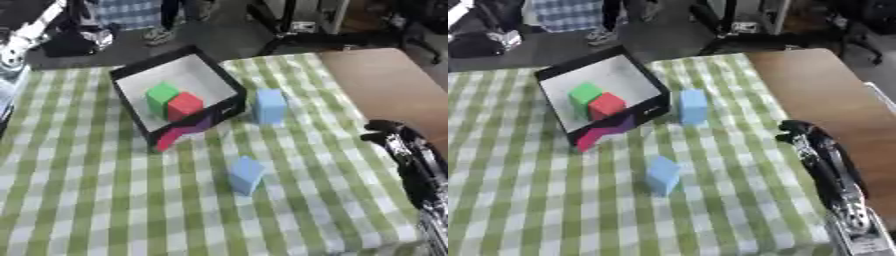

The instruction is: Pick up objects on the table and place them in the box.

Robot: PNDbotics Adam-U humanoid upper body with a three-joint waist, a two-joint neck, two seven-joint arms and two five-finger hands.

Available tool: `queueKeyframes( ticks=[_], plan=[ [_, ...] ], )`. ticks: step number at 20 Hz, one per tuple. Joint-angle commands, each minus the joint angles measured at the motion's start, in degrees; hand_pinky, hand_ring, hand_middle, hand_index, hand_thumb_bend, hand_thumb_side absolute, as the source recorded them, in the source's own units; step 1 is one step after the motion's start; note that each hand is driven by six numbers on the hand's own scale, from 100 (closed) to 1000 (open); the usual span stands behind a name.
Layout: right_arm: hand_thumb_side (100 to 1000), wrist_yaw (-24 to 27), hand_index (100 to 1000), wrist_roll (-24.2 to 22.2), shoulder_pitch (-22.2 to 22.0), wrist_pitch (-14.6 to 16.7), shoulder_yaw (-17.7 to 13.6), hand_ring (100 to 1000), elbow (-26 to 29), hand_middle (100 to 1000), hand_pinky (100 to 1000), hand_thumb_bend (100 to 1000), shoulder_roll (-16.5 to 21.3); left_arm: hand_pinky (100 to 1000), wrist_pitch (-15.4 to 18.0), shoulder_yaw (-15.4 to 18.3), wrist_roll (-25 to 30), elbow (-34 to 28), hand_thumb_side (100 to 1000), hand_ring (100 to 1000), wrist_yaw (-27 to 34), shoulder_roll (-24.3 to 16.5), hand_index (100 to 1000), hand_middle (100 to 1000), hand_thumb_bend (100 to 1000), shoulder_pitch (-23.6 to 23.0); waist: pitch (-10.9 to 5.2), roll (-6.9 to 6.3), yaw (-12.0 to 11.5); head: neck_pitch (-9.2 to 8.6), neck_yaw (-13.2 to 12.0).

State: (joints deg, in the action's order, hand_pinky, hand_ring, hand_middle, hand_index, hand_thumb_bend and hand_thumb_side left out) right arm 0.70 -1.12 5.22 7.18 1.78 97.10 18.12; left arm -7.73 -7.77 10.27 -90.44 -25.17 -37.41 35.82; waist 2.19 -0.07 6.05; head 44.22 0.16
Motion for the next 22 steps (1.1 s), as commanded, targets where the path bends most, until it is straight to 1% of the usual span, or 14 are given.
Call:
queueKeyframes(
  ticks=[1, 3, 5, 8, 11, 14, 16, 21, 22],
  plan=[
    [668, -3.34, 771, -0.14, 4.17, 0.44, -0.07, 717, -1.49, 705, 886, 100, 3.97, 755, -0.21, 4.0, -5.84, -9.05, 729, 553, 11.6, -2.14, 843, 585, 329, -4.71, -0.77, 0.19, -0.45, -0.1, 0.39],
    [639, -5.52, 782, -0.84, 8.06, 0.94, 0.8, 720, -3.5, 707, 885, 100, 6.04, 750, -0.33, 5.65, -9.06, -12.28, 731, 545, 16.19, -1.09, 838, 577, 321, -9.47, -0.74, 0.21, -1.06, -0.1, 0.46],
    [626, -7.58, 792, -2.08, 11.94, 1.5, 2.03, 722, -6.06, 710, 885, 100, 7.87, 748, -0.57, 6.89, -11.44, -14.32, 732, 541, 18.93, 0.46, 835, 572, 316, -13.44, -0.77, 0.11, -1.74, -0.1, 0.35],
    [607, -10.27, 817, -4.69, 17.29, 2.78, 4.09, 731, -10.26, 719, 886, 100, 9.75, 743, -0.8, 8.02, -13.71, -16.22, 737, 535, 20.65, 3.18, 830, 565, 306, -18.19, -0.75, -0.18, -2.93, -0.1, 0.02],
    [598, -12.69, 831, -7.43, 21.95, 4.27, 5.86, 737, -14.91, 725, 887, 100, 10.48, 741, -0.9, 8.73, -15.09, -17.44, 741, 532, 21.35, 5.98, 827, 560, 301, -21.63, -0.61, -0.55, -4.09, -0.1, -0.62],
    [609, -15.45, 847, -10.11, 26.04, 5.78, 7.08, 745, -20.37, 732, 889, 100, 9.88, 739, -1.0, 8.97, -15.51, -17.99, 751, 530, 21.57, 8.28, 827, 558, 294, -23.9, -0.42, -0.78, -4.94, -0.1, -0.82],
    [616, -17.89, 853, -11.6, 28.69, 6.72, 7.54, 750, -24.76, 736, 889, 100, 8.71, 739, -1.07, 9.11, -15.67, -18.03, 753, 530, 21.59, 9.84, 826, 557, 291, -24.88, -0.31, -0.9, -5.38, -0.1, -0.69],
    [657, -26.33, 884, -14.42, 34.3, 10.27, 7.77, 777, -35.13, 765, 899, 100, 5.27, 738, -1.09, 8.97, -15.16, -17.54, 765, 529, 21.58, 13.02, 826, 557, 287, -26.41, -0.11, -1.25, -6.22, -0.1, -0.16],
    [635, -28.1, 896, -15.1, 35.14, 11.0, 7.66, 791, -36.88, 779, 904, 109, 4.59, 738, -1.09, 8.9, -15.0, -17.36, 767, 529, 21.61, 13.55, 826, 557, 286, -26.64, -0.06, -1.33, -6.39, -0.1, -0.03]
  ],
)
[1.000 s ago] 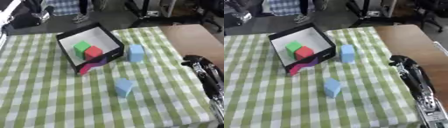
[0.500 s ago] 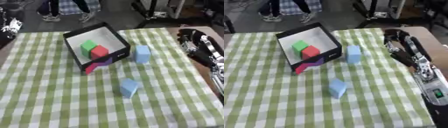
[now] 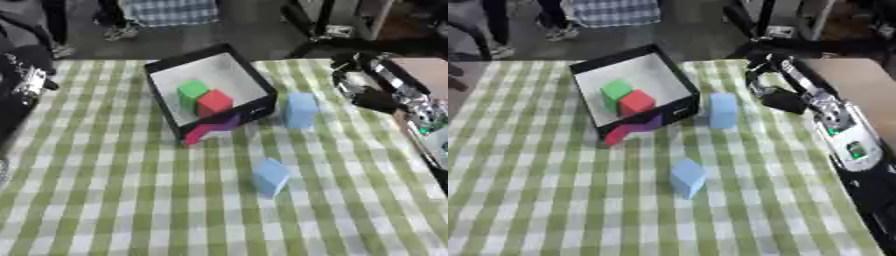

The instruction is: Pick up objects on the table and place them in the box.

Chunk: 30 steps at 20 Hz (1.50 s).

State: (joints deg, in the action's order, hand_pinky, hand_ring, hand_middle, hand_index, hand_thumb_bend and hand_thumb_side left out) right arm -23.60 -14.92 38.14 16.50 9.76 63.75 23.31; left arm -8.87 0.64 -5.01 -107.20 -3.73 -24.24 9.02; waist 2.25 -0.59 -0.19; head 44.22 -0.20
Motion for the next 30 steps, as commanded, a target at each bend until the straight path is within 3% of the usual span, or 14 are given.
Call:
queueKeyframes(
  ticks=[1, 6, 14, 30],
  plan=[
    [664, -5.75, 899, -2.02, 2.97, 2.34, -0.51, 796, -5.14, 787, 905, 124, -1.27, 738, 0.03, 0.43, 0.42, -0.41, 769, 529, 0.28, 0.86, 826, 557, 285, -0.04, -0.07, -0.88, -0.3, -0.1, 0.48],
    [635, -14.53, 916, -3.46, 5.14, 4.85, -2.42, 814, -11.13, 807, 910, 266, -4.58, 738, 0.01, 0.16, 0.83, 0.5, 777, 529, 0.27, 2.69, 826, 556, 281, -0.87, 0.15, -1.02, -0.71, -0.1, 1.1],
    [638, -23.7, 930, -2.45, 7.18, 7.03, -4.2, 834, -16.33, 831, 919, 324, -8.02, 739, 0.32, 0.05, 1.48, 1.46, 784, 530, 0.19, 4.92, 827, 558, 283, -1.82, 0.15, -1.03, -0.93, -0.1, 1.93],
    [638, -28.61, 933, -0.39, 8.85, 6.49, -6.85, 888, -19.9, 883, 949, 337, -8.75, 740, 0.59, -0.12, 2.55, 1.59, 790, 531, 0.2, 5.83, 829, 559, 286, -1.7, 0.46, -1.16, -1.54, -0.1, 2.01]
  ],
)
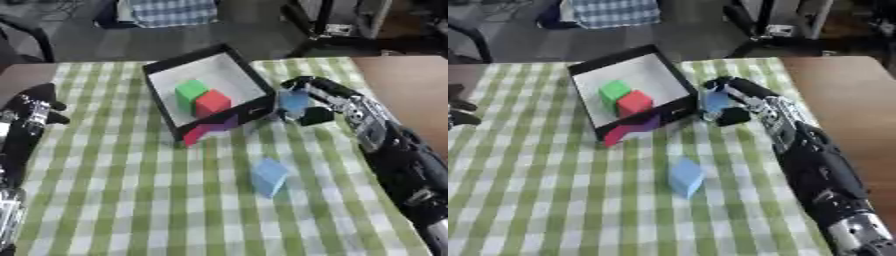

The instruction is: Pick up objects on the table and place them in the box.

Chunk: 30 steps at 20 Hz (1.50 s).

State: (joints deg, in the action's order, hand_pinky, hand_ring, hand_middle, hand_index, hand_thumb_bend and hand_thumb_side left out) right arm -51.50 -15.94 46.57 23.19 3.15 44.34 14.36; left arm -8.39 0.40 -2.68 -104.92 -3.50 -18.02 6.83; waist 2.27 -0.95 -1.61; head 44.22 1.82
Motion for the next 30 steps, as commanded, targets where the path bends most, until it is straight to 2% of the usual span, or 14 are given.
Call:
queueKeyframes(
  ticks=[1, 8, 9, 14, 15, 18, 19, 22, 24, 25, 27, 28, 29, 30],
  plan=[
    [635, -1.0, 935, 1.14, 0.43, -0.33, -0.33, 902, -0.42, 896, 960, 346, 0.34, 740, 0.12, 0.12, 0.23, -0.68, 790, 532, -0.04, -0.38, 829, 559, 286, 0.48, 0.43, -0.78, -0.15, -0.1, -0.04],
    [631, -4.12, 937, 3.46, 0.45, -0.79, -0.86, 917, -0.81, 910, 971, 355, 0.61, 740, 0.15, 0.15, 0.19, -0.7, 790, 532, -0.02, -0.31, 829, 559, 286, 0.5, 0.4, -0.74, -0.26, -0.1, -0.05],
    [582, -4.32, 944, 3.6, 0.43, -0.84, -0.99, 955, -0.94, 947, 988, 347, 0.74, 740, 0.14, 0.17, 0.18, -0.68, 790, 532, -0.02, -0.31, 829, 559, 287, 0.48, 0.39, -0.7, -0.21, -0.1, -0.15],
    [573, -7.46, 944, 5.02, 0.41, -2.23, -1.7, 954, -1.39, 947, 988, 340, 1.63, 740, 0.11, 0.12, 0.19, -0.63, 790, 532, -0.04, -0.28, 829, 559, 286, 0.46, 0.38, -0.62, -0.24, -0.1, -0.23],
    [424, -7.9, 946, 5.27, 0.35, -2.36, -1.92, 942, -1.57, 944, 978, 246, 1.78, 740, 0.1, 0.14, 0.17, -0.62, 790, 532, -0.04, -0.28, 829, 559, 286, 0.44, 0.37, -0.62, -0.2, -0.1, -0.26],
    [352, -9.9, 944, 6.41, 0.22, -3.78, -2.49, 932, -2.18, 939, 970, 213, 2.07, 740, 0.08, 0.14, 0.13, -0.63, 791, 532, -0.01, -0.26, 830, 559, 286, 0.4, 0.36, -0.65, -0.16, -0.1, -0.22],
    [246, -10.34, 944, 6.7, 0.2, -4.01, -2.59, 924, -2.33, 935, 965, 147, 2.07, 740, 0.08, 0.12, 0.14, -0.63, 791, 532, 0.0, -0.26, 830, 559, 286, 0.4, 0.36, -0.65, -0.15, -0.1, -0.22],
    [185, -11.03, 942, 7.27, 0.18, -4.33, -2.78, 916, -2.64, 929, 960, 117, 2.09, 740, 0.07, 0.09, 0.17, -0.63, 790, 532, 0.01, -0.25, 830, 559, 287, 0.39, 0.37, -0.65, -0.12, -0.1, -0.2],
    [185, -11.16, 942, 7.5, 0.18, -4.37, -2.83, 916, -2.73, 929, 960, 117, 2.09, 740, 0.07, 0.09, 0.17, -0.63, 790, 532, 0.02, -0.24, 830, 559, 287, 0.38, 0.37, -0.65, -0.11, -0.1, -0.19],
    [100, -11.03, 857, 7.91, 0.21, -4.59, -3.09, 834, -2.45, 821, 920, 100, 2.14, 742, 0.08, 0.1, 0.16, -0.66, 790, 532, 0.02, -0.24, 829, 558, 287, 0.34, 0.39, -0.66, -0.1, -0.1, -0.2],
    [100, -10.61, 815, 9.56, 0.12, -5.13, -3.33, 805, -1.86, 780, 906, 100, 2.16, 743, 0.07, 0.11, 0.12, -0.7, 790, 532, 0.05, -0.24, 829, 558, 286, 0.29, 0.42, -0.65, -0.1, -0.1, -0.17],
    [100, -10.28, 731, 10.45, 0.14, -5.37, -3.5, 754, -1.48, 694, 884, 100, 2.16, 746, 0.06, 0.11, 0.1, -0.72, 790, 532, 0.06, -0.23, 829, 558, 286, 0.28, 0.42, -0.66, -0.1, -0.1, -0.18],
    [100, -9.88, 731, 11.43, 0.09, -5.59, -3.58, 754, -1.16, 694, 884, 100, 2.14, 746, 0.05, 0.12, 0.09, -0.73, 790, 532, 0.06, -0.22, 829, 558, 286, 0.28, 0.42, -0.66, -0.1, -0.1, -0.18],
    [100, -9.32, 672, 12.39, 0.11, -5.64, -3.7, 725, -0.77, 624, 871, 100, 2.07, 749, 0.05, 0.11, 0.1, -0.74, 792, 532, 0.07, -0.21, 828, 559, 283, 0.26, 0.4, -0.65, -0.09, -0.1, -0.2]
  ],
)
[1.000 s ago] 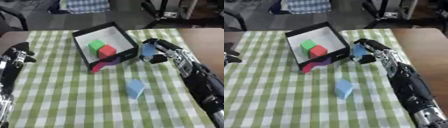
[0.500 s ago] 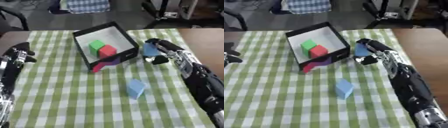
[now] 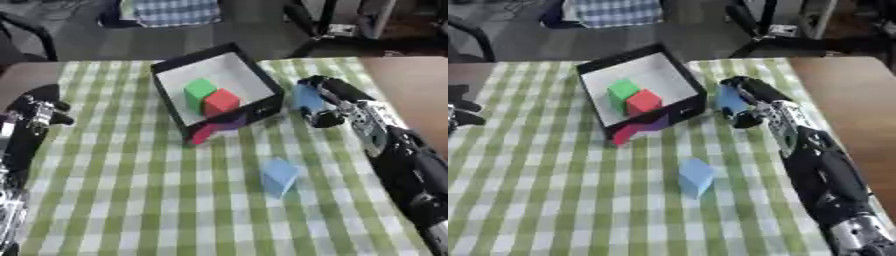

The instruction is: Pick up objects on the table and place them in the box.

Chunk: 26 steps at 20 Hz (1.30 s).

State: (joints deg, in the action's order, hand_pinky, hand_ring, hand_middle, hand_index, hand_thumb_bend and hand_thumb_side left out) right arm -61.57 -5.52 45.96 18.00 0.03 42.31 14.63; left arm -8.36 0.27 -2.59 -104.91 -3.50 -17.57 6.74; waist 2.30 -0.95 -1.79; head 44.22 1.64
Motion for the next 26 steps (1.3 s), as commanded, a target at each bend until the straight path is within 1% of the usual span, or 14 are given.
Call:
queueKeyframes(
  ticks=[1, 2, 3, 4, 8, 12, 18, 22, 26],
  plan=[
    [100, 1.43, 672, 2.95, 0.74, -0.4, -0.52, 725, 1.61, 624, 871, 100, 1.82, 749, 0.04, 0.24, 0.03, -0.77, 792, 532, 0.08, -0.66, 828, 559, 283, 0.31, 0.35, -0.64, 0.1, -0.1, -0.03],
    [100, 1.85, 646, 3.92, 0.84, -0.3, -0.25, 704, 1.95, 595, 866, 100, 1.94, 750, 0.05, 0.24, 0.06, -0.77, 792, 533, 0.09, -0.66, 829, 559, 282, 0.3, 0.32, -0.61, 0.12, -0.1, -0.01],
    [100, 2.29, 646, 4.77, 0.9, -0.18, -0.04, 704, 2.16, 595, 866, 100, 1.99, 750, 0.06, 0.24, 0.09, -0.77, 792, 533, 0.1, -0.66, 829, 559, 282, 0.29, 0.3, -0.59, 0.13, -0.1, 0.02],
    [100, 2.71, 624, 5.5, 1.06, 0.0, 0.16, 695, 2.46, 575, 862, 100, 2.04, 751, 0.08, 0.23, 0.12, -0.77, 792, 533, 0.11, -0.68, 829, 560, 280, 0.27, 0.25, -0.56, 0.15, -0.1, 0.05],
    [100, 4.22, 574, 7.03, 1.56, 0.77, 0.84, 666, 4.14, 525, 853, 100, 2.41, 753, 0.12, 0.23, 0.17, -0.76, 793, 533, 0.14, -0.71, 829, 560, 278, 0.19, 0.12, -0.43, 0.16, -0.1, 0.03],
    [100, 5.51, 532, 7.2, 2.25, 1.46, 1.57, 643, 6.25, 477, 848, 100, 3.06, 754, 0.14, 0.26, 0.16, -0.75, 794, 533, 0.13, -0.8, 828, 560, 277, 0.05, 0.03, -0.25, 0.13, -0.1, 0.02],
    [100, 7.94, 519, 6.69, 3.53, 2.05, 2.35, 638, 8.86, 461, 847, 100, 3.4, 756, 0.17, 0.34, 0.1, -0.77, 793, 534, 0.06, -0.94, 828, 560, 277, -0.03, -0.11, 0.05, 0.04, -0.1, -0.03],
    [100, 9.8, 521, 5.95, 5.04, 2.18, 2.89, 640, 9.66, 464, 849, 100, 1.84, 757, 0.22, 0.29, 0.16, -0.83, 793, 534, 0.12, -0.87, 828, 560, 277, 0.06, -0.15, 0.07, -0.18, -0.1, 0.29],
    [100, 10.35, 525, 4.8, 6.68, 2.52, 3.63, 646, 9.8, 468, 852, 100, -1.54, 757, 0.26, 0.11, 0.34, -0.82, 792, 531, 0.21, -0.53, 828, 558, 279, 0.4, 0.03, -0.1, -0.55, -0.1, 1.29]
  ],
)
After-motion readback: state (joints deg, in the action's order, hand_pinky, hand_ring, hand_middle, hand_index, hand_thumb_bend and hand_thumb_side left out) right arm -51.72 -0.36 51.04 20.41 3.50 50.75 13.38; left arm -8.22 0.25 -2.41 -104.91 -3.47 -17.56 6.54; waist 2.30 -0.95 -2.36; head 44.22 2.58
